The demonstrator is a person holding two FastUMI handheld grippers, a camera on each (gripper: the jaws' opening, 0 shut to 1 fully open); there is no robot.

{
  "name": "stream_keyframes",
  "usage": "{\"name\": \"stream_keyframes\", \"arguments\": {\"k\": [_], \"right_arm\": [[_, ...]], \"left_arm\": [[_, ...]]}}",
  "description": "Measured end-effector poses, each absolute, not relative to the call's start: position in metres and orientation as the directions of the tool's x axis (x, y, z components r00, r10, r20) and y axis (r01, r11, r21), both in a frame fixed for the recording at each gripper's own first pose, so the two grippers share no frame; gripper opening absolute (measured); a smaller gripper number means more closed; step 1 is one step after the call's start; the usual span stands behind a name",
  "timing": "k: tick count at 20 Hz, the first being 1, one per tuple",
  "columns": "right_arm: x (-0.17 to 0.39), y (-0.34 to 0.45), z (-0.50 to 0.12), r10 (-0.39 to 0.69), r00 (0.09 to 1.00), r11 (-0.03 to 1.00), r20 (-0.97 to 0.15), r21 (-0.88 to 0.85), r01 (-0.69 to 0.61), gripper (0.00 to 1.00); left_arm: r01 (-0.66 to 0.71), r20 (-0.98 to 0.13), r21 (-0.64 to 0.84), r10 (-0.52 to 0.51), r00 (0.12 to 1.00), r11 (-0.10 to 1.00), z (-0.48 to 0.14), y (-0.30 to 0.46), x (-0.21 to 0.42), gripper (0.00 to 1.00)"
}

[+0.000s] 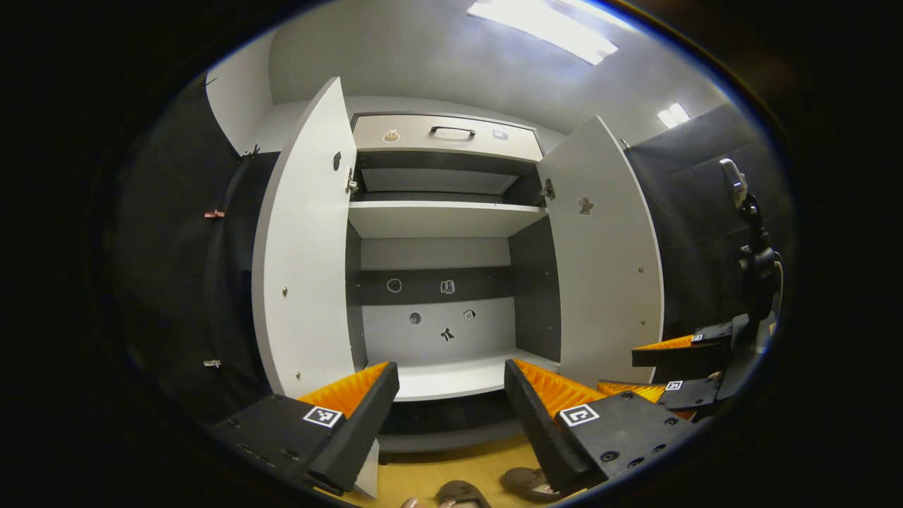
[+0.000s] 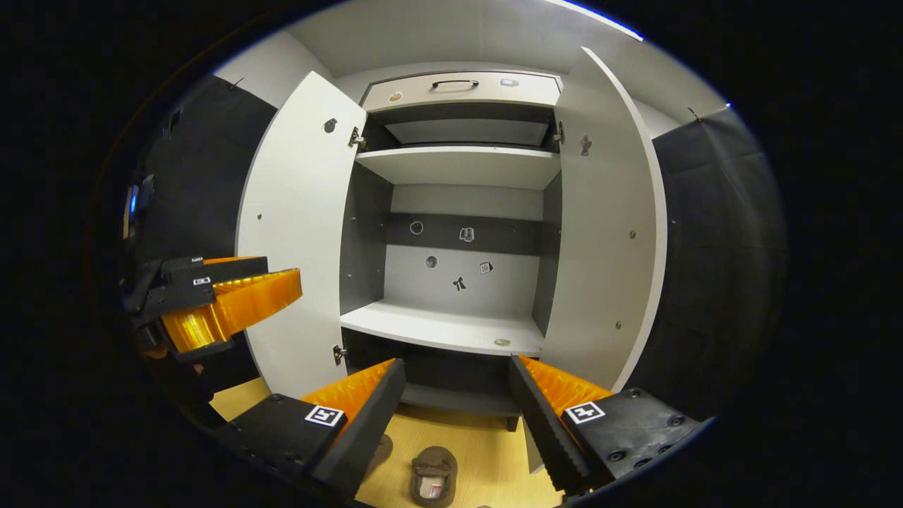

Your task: Grab one shoe with the right hand and put it into the shoe cabinet, grab the other shoe with the left hand and put it into the shoe cabinet; then close the right door with the right hand and the left door with the left hand.

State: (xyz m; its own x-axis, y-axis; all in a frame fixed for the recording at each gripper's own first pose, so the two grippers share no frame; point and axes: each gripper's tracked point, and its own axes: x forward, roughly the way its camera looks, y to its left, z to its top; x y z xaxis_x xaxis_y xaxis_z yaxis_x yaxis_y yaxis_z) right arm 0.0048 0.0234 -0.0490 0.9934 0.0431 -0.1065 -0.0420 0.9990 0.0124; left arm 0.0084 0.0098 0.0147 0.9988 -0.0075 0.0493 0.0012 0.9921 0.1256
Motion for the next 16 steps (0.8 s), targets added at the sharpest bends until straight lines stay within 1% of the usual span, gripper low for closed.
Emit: {"name": "stream_keyframes", "arguments": {"k": [4,9,16], "right_arm": [[0.004,0.035,-0.099,0.051,0.975,0.996,-0.217,0.086,-0.033,0.97],[-0.002,0.041,-0.163,0.042,0.941,0.987,-0.336,0.159,0.013,0.98],[-0.015,0.059,-0.287,0.069,0.843,0.978,-0.534,0.201,0.047,1.0]], "left_arm": [[0.021,0.037,0.101,-0.025,0.999,0.995,0.011,0.015,0.011,0.93],[0.024,0.007,0.094,-0.025,1.0,0.995,0.0,0.028,0.011,0.94],[0.032,-0.056,0.068,-0.028,0.998,0.997,-0.022,0.038,0.006,0.93]]}}
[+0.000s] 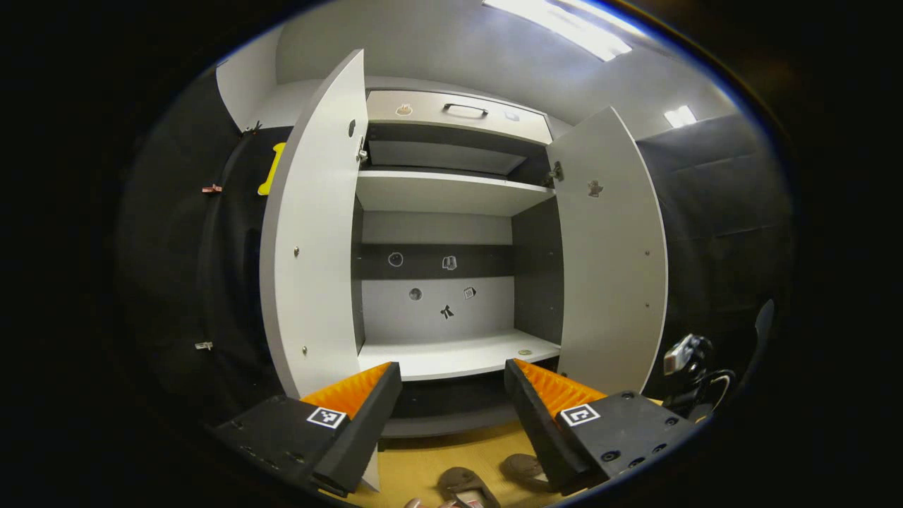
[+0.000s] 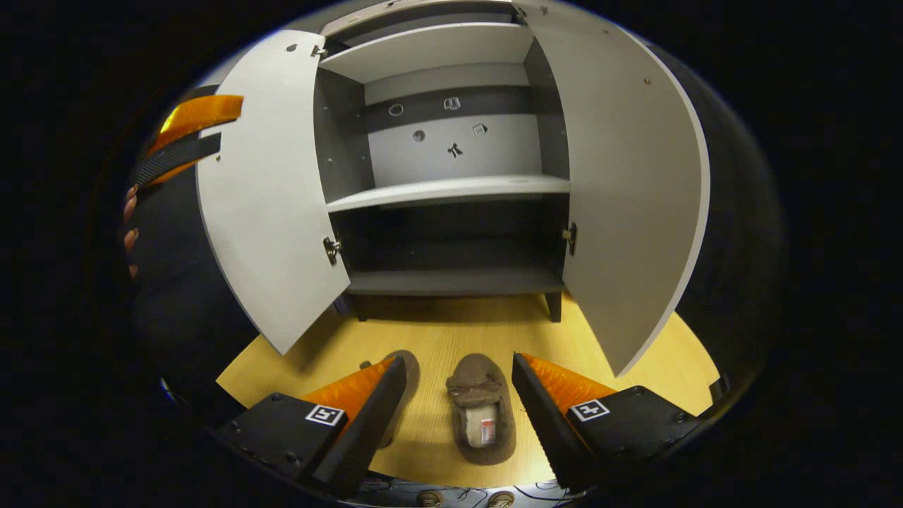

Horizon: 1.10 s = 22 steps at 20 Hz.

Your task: Grab one shoe with the right hand and put it into the shoe cabinet, grab the other shoe with the left hand and put it into the shoe cabinet; then close the right door with the right hand and the left door with the left hand.

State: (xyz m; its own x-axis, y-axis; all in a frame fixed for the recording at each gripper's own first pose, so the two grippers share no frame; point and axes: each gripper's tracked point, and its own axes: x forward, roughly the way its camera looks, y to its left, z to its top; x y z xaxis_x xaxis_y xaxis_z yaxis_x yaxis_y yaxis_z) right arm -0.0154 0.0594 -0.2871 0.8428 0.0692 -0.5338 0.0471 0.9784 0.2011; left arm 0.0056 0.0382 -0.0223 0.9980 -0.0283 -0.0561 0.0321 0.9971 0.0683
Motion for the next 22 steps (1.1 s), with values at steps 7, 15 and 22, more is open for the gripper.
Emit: {"name": "stream_keyframes", "arguments": {"k": [7,15,22], "right_arm": [[-0.021,0.066,-0.378,0.076,0.745,0.974,-0.663,0.208,0.086,0.93],[-0.008,0.085,-0.43,0.104,0.69,0.971,-0.716,0.223,0.084,0.7],[0.019,0.084,-0.456,0.07,0.676,0.984,-0.733,0.161,0.073,0.53]], "left_arm": [[0.018,-0.115,0.062,-0.011,0.993,0.998,-0.048,0.054,0.004,0.94],[-0.004,-0.155,0.057,0.013,0.988,0.998,-0.067,0.068,0.009,0.94],[-0.001,-0.164,0.086,0.015,0.986,0.996,-0.07,0.071,0.008,0.94]]}}
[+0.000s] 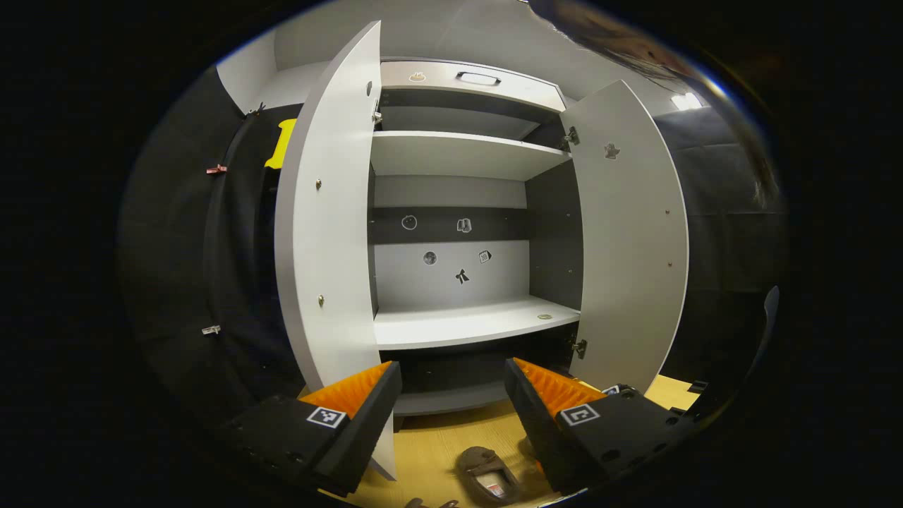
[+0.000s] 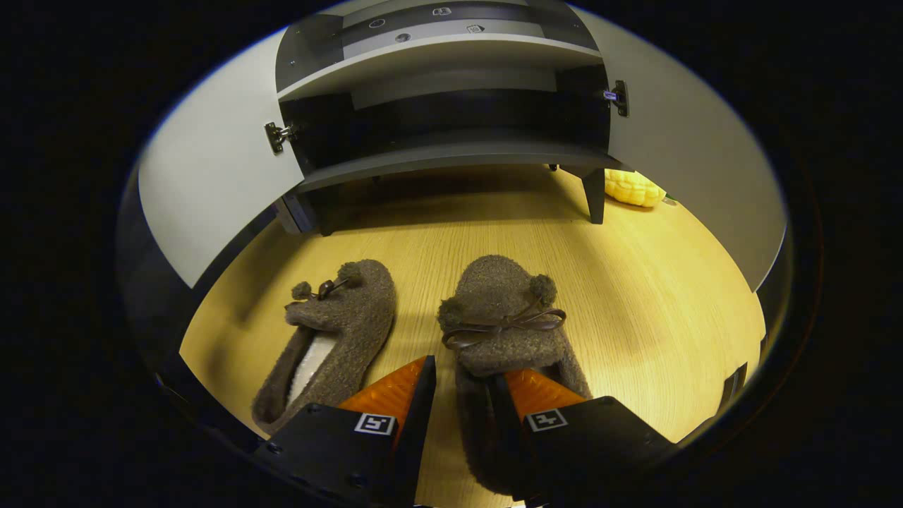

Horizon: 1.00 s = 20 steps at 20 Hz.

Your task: Grab one shoe with the right hand and put it into the shoe cabinet, grab the other shoe with the left hand and put it into the shoe cabinet; then close the right door with the right hand and the left door with the left hand.

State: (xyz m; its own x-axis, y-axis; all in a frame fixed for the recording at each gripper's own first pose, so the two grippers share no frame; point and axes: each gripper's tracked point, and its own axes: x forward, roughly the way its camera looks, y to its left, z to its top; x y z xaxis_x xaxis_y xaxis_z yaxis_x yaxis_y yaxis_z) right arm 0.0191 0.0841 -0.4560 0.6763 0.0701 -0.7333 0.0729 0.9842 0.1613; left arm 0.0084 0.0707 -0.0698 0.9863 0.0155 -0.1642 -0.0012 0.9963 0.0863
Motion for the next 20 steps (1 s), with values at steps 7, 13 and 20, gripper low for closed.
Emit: {"name": "stream_keyframes", "arguments": {"k": [7,13,20], "right_arm": [[0.039,0.077,-0.475,0.027,0.668,0.995,-0.744,0.087,0.057,0.3],[0.029,0.08,-0.46,0.05,0.658,0.999,-0.751,0.048,-0.022,0.05],[0.034,0.041,-0.354,0.029,0.732,0.995,-0.68,0.092,0.046,0.05]], "left_arm": [[-0.018,-0.178,0.088,0.033,0.984,0.996,-0.073,0.078,0.005,0.94],[-0.018,-0.185,0.08,0.033,0.982,0.997,-0.074,0.078,0.002,0.94],[0.022,-0.178,0.039,-0.015,0.984,0.999,-0.071,0.062,-0.001,0.94]]}}
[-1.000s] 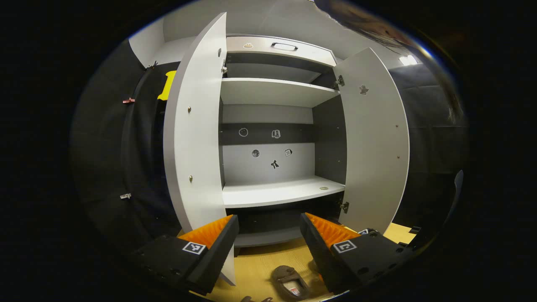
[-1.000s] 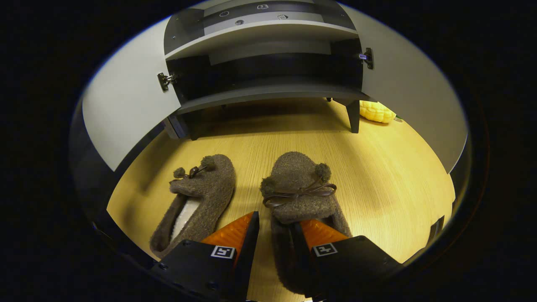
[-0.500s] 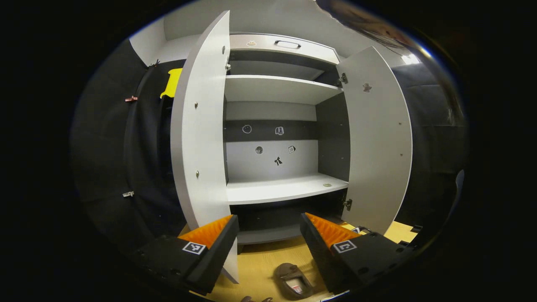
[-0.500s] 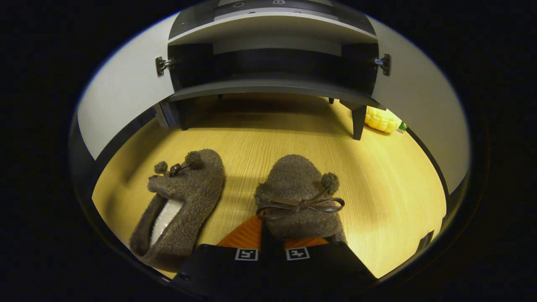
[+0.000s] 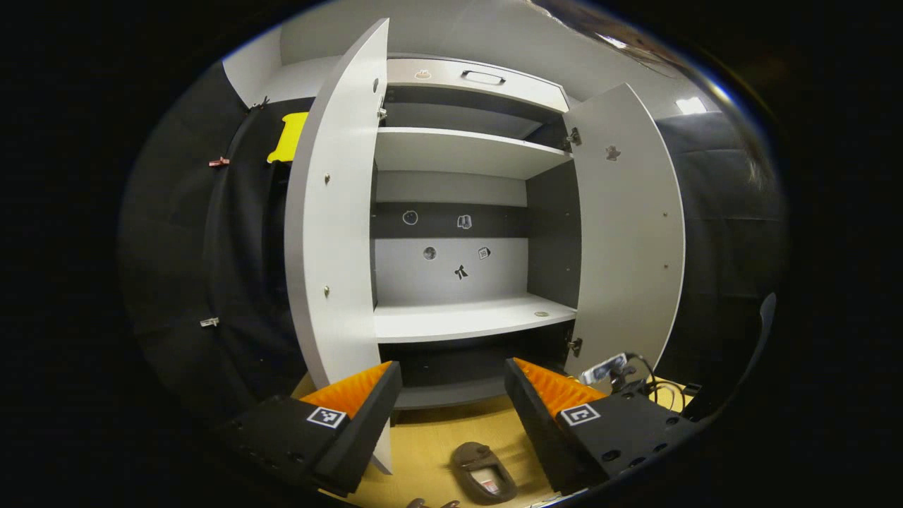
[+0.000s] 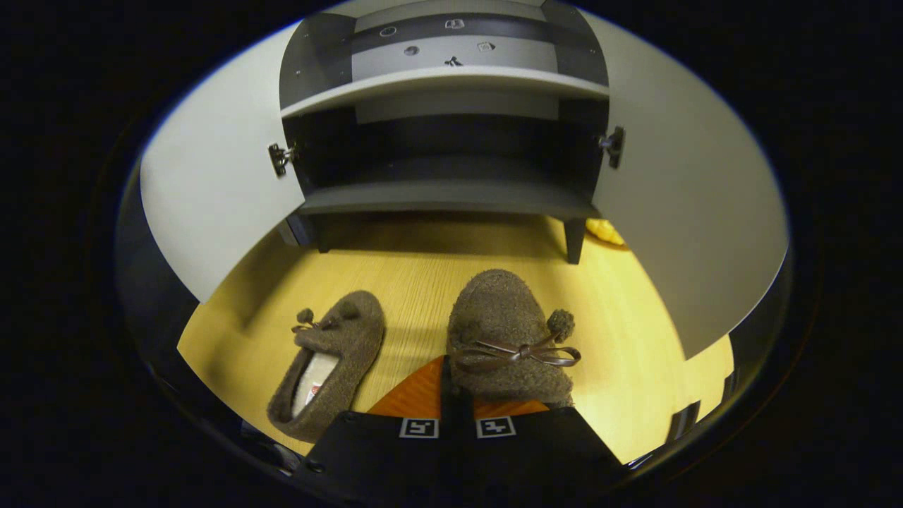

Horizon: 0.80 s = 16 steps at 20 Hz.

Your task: Grab one shoe with the right hand and put it into the shoe cabinet, grab the other shoe with the left hand and put it into the shoe cabinet; then close the right door with the right hand and the left door with the left hand.

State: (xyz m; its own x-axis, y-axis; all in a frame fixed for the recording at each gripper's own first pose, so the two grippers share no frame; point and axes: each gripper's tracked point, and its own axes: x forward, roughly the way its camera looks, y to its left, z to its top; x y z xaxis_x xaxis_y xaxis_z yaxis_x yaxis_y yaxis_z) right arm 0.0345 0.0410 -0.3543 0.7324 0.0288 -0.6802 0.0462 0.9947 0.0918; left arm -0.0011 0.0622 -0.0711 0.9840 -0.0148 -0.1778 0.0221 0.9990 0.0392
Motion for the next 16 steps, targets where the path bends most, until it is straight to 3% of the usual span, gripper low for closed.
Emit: {"name": "stream_keyframes", "arguments": {"k": [9,16], "right_arm": [[0.099,0.002,-0.185,-0.053,0.868,0.999,-0.493,-0.031,0.044,0.05],[0.228,-0.007,-0.084,-0.049,0.937,0.999,-0.345,-0.023,0.044,0.05]], "left_arm": [[0.077,-0.173,-0.06,-0.087,0.981,0.995,-0.066,0.043,-0.013,0.95],[0.113,-0.201,-0.124,-0.136,0.97,0.986,-0.079,0.03,-0.021,0.94]]}}
